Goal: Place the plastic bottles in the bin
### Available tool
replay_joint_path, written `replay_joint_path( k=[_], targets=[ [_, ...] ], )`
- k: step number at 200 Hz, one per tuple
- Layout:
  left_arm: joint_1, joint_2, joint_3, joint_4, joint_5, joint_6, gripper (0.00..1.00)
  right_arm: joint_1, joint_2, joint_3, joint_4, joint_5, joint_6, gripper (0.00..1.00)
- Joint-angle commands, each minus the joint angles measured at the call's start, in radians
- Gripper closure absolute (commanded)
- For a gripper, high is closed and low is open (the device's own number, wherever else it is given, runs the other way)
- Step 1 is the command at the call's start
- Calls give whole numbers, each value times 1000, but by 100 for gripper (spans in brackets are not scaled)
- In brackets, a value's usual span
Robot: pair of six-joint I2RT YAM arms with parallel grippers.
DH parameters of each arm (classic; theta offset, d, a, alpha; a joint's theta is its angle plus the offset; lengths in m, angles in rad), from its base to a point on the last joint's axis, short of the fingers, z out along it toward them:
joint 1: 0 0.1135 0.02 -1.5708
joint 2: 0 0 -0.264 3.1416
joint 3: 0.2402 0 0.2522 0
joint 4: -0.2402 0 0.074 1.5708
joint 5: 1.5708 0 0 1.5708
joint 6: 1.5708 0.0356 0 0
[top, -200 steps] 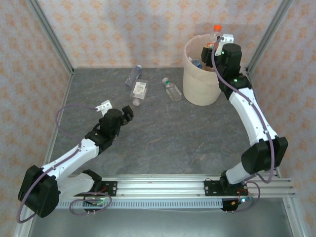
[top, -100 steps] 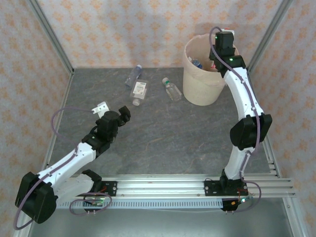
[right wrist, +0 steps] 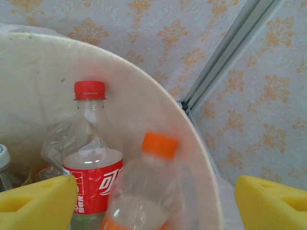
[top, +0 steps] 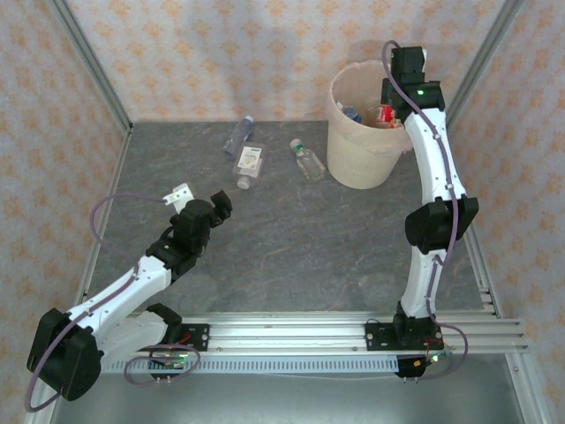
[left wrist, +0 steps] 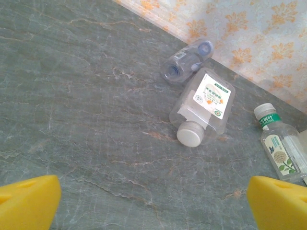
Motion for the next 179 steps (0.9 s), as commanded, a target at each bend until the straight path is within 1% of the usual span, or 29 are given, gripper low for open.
replay_joint_path(
  k=[1,18,51,65,69,71,75,102,117,131,143,162,179],
  targets=[
    [9,-5,-11,-6,-44,-17,0,2,-32,29,-52,26,16,13],
    [9,1,-10,-2,-38,-17,0,2,-45,22,-54,19,29,13],
    [10,8,-9,0,-25,-17,0,8,-96,-21,-41,-34,52,10],
    [10,7,-11,0,-25,-15,0,14,-138,-72,-12,-65,52,6],
    [10,7,-12,-2,-25,-15,0,15,-149,-92,-3,-74,54,3],
    [10,7,-13,-1,-25,-15,0,17,-160,-109,6,-82,54,1],
    [10,7,-13,-2,-27,-15,0,19,-173,-125,14,-92,53,0],
    [12,16,-22,17,-31,-17,0,32,-297,-298,97,-160,63,1],
    [15,31,-16,23,-23,-14,0,46,-380,-415,179,-178,74,1],
    [19,56,0,26,-1,3,0,56,-472,-539,275,-232,87,1],
    [28,92,32,12,26,31,0,64,-538,-630,353,-297,98,1],
    [46,189,119,-51,58,86,0,75,-650,-778,475,-413,133,1],
    [65,284,198,-83,106,124,0,80,-739,-905,583,-478,182,1]
  ],
)
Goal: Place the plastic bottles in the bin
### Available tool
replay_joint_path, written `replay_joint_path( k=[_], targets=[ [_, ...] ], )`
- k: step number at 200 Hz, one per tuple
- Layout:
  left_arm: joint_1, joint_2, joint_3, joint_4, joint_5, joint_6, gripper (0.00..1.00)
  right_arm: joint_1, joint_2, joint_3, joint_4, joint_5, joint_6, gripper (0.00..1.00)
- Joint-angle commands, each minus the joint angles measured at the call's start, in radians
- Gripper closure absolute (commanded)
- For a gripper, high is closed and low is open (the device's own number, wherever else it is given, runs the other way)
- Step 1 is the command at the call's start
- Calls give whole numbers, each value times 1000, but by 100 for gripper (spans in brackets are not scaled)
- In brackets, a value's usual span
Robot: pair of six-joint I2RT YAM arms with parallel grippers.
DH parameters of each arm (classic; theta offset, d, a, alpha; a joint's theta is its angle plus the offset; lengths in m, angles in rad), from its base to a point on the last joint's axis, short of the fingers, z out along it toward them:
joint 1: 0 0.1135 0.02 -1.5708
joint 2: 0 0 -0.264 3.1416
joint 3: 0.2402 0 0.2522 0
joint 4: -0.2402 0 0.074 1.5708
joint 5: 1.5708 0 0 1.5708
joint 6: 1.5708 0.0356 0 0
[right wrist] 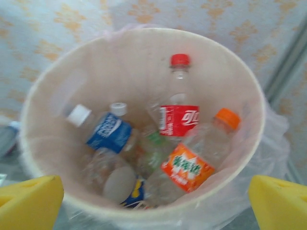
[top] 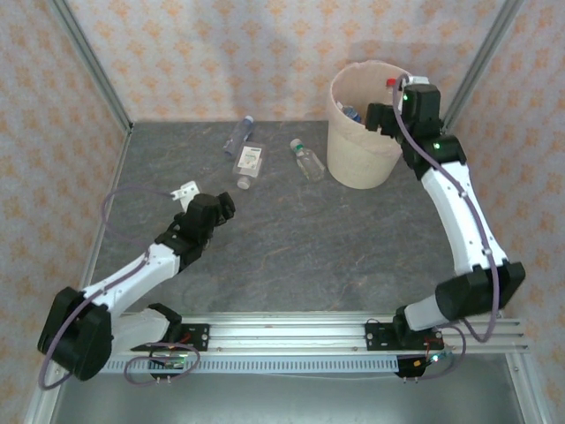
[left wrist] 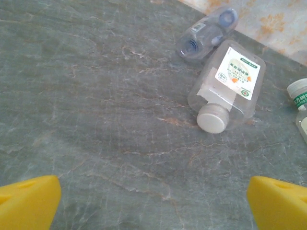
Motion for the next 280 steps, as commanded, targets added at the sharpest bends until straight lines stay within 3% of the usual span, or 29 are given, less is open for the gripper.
replay_joint_path(
  k=[1,23,44,71,186,252,280],
  targets=[
    [30,118,136,-61,63,81,0,9,-121,-138,234,-155,82,1],
    [53,239,250,-73,152,109,0,9,-227,-302,395,-171,171,1],
    [60,380,414,-187,183,145,0,9,-302,-422,507,-184,224,1],
    [60,527,568,-260,234,208,0,9,-324,-435,475,-203,213,1],
    [60,1030,1089,-555,145,426,0,8,-350,-469,469,-174,198,1],
    [81,1108,1178,-569,160,426,0,9,-355,-462,440,-171,188,1],
    [88,1033,1084,-499,143,415,0,9,-355,-460,429,-167,183,1]
  ],
)
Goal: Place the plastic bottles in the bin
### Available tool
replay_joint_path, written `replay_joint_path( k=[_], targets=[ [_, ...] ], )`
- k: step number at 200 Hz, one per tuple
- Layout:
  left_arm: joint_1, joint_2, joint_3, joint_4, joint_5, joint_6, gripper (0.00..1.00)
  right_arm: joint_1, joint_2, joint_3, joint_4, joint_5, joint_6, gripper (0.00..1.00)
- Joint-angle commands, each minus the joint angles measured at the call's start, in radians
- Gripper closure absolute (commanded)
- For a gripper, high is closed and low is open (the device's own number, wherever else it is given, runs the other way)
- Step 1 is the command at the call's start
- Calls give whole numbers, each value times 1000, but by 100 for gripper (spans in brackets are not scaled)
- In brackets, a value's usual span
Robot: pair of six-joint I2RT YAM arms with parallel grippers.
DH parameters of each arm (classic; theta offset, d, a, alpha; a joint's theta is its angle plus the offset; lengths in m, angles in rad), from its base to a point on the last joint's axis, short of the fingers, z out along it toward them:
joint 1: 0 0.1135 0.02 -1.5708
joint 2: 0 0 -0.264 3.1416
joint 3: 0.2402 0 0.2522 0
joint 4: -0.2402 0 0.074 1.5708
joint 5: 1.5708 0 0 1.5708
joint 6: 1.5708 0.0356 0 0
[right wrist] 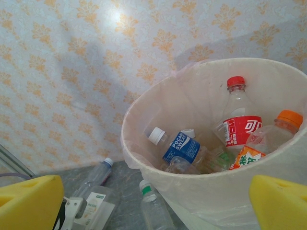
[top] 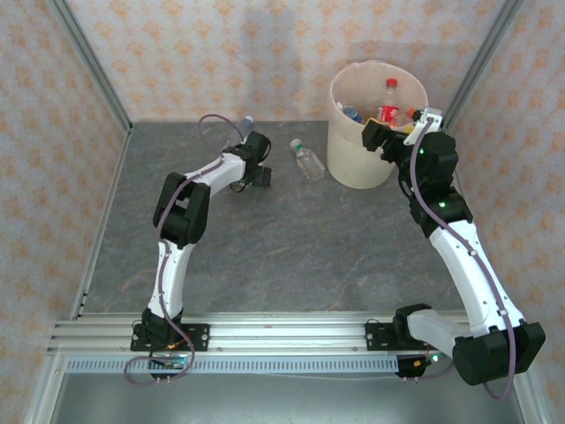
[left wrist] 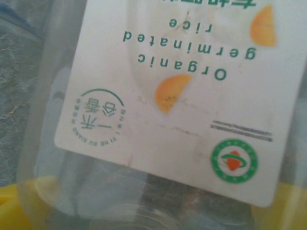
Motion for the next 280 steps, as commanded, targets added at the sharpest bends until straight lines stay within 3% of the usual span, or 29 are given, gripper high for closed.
replay_joint_path(
  k=[1,35,101,140,180,206,229,280],
  targets=[
    [16,-69,-49,17,-34,1,0,4,-17,-2,-10,12,-13,1],
    [48,5,54,-22,81,21,0,2,-22,6,-19,9,-19,1],
    [52,68,117,13,108,118,0,4,-40,5,-41,29,-34,1],
    [44,52,97,25,109,130,9,4,-41,3,-42,27,-28,1],
    [17,-48,-58,102,80,105,22,3,-37,-11,-46,-4,-16,1],
    [-7,-137,-180,148,80,79,23,9,-29,-36,-20,-120,18,1],
    [-55,-237,-306,197,62,59,23,43,-7,-59,-18,-151,56,1],
    [-195,-477,-542,304,46,-3,24,103,16,-207,94,-105,321,1]
  ],
)
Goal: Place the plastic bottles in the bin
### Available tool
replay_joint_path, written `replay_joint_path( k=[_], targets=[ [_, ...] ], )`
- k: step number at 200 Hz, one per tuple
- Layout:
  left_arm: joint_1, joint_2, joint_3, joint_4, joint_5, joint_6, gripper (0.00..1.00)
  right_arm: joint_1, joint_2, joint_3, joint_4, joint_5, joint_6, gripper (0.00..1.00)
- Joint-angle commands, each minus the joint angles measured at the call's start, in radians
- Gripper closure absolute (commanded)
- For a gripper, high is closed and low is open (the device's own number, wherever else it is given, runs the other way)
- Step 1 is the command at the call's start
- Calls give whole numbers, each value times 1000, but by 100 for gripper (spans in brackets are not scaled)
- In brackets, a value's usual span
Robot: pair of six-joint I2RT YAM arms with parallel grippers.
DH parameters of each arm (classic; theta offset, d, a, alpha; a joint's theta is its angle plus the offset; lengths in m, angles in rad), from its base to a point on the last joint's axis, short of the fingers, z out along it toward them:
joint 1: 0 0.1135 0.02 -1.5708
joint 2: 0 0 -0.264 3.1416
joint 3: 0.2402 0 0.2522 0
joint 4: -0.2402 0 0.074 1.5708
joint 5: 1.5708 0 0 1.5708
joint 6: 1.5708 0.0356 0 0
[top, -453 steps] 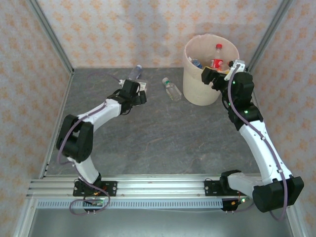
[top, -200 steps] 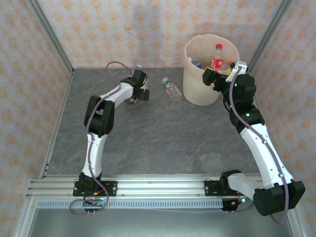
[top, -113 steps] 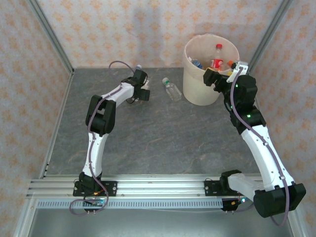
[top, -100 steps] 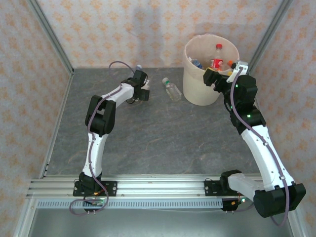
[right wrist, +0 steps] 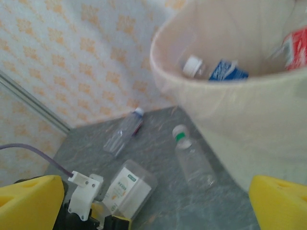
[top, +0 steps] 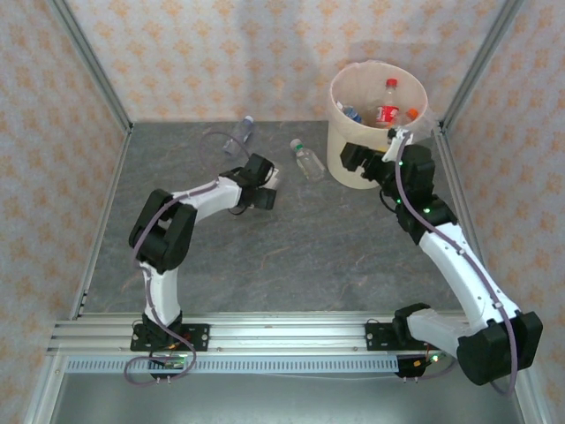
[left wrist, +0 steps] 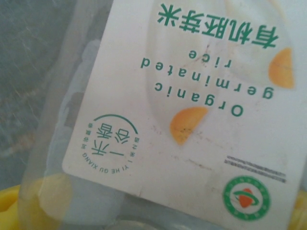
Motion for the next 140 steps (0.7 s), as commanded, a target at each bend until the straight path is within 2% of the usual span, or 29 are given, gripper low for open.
replay_joint_path(
  k=[1,50,74,97,140],
  targets=[
    [-65,-134,-87,111,-36,-51,24,15,10,-68,88,8,200,1],
    [-192,-330,-322,238,-44,-117,25,42,27,-264,253,-55,510,1],
    [-250,-429,-438,338,-20,-141,25,45,74,-333,390,-163,599,1],
    [-301,-490,-492,409,-8,-135,26,70,130,-334,478,-241,621,1],
    [-333,-511,-503,464,9,-105,26,97,164,-320,497,-217,607,1]
  ],
)
